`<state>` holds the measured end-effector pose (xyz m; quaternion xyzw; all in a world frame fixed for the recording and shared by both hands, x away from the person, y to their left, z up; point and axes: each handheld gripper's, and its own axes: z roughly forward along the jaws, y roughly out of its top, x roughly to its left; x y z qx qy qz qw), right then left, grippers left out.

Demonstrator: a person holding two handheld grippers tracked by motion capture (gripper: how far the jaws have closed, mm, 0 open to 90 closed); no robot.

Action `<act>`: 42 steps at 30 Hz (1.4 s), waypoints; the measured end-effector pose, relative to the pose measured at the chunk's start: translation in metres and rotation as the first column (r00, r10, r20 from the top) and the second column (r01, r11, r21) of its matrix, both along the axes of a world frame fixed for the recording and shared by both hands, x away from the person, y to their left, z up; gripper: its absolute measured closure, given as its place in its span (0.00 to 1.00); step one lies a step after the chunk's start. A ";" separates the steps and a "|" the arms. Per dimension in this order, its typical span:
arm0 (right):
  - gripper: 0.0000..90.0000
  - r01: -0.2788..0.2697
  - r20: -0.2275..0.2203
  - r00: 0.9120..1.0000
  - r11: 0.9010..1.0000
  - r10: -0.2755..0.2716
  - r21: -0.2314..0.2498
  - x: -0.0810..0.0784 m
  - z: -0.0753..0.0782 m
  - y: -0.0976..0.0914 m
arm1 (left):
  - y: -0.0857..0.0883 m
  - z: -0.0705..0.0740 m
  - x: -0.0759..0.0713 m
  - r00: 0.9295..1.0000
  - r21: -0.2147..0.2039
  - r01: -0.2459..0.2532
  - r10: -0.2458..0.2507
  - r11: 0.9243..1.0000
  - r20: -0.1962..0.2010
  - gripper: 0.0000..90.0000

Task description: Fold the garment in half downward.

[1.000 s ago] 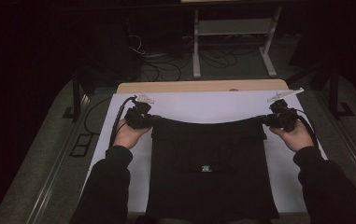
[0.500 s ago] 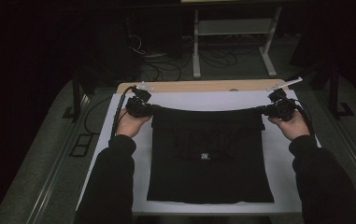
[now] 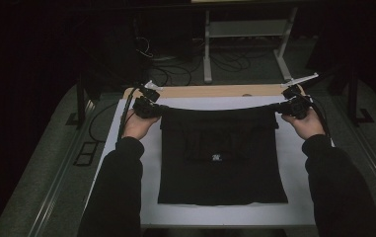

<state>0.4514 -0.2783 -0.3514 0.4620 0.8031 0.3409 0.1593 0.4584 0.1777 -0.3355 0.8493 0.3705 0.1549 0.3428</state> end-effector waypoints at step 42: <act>0.83 0.035 -0.099 0.995 0.998 -0.028 0.061 0.035 -0.050 0.002 | 0.004 -0.057 0.034 0.995 -0.013 -0.062 0.061 0.998 -0.079 0.78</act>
